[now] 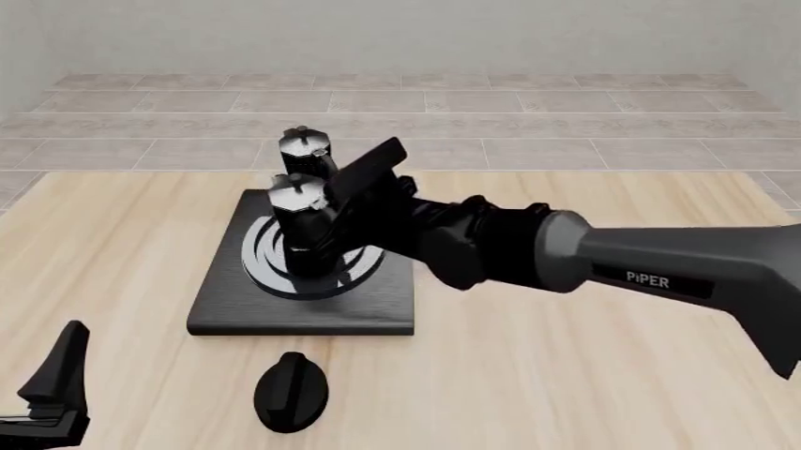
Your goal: Put both moka pots on the stove.
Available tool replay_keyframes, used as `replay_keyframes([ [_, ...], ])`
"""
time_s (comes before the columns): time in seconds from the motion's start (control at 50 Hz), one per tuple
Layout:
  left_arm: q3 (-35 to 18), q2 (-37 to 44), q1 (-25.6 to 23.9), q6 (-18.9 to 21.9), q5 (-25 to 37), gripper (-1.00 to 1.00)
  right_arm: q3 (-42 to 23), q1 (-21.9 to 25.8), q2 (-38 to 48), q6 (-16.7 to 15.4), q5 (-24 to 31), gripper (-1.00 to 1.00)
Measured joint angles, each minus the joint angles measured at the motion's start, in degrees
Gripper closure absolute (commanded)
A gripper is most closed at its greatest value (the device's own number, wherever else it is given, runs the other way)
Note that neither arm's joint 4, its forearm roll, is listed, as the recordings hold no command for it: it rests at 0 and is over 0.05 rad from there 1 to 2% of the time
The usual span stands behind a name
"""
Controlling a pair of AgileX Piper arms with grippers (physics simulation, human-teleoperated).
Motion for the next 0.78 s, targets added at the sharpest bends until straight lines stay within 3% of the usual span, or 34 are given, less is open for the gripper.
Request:
replay_keyframes([
  [0.4, -0.05, 0.00, -0.24, 0.53, 0.04, -1.00, 9.79, 0.04, -15.86, -2.39, 2.10, -1.00],
  [0.78, -0.02, 0.00, -0.53, 1.08, -0.05, -1.00, 23.96, -1.68, -34.10, -0.43, 0.96, -1.00],
])
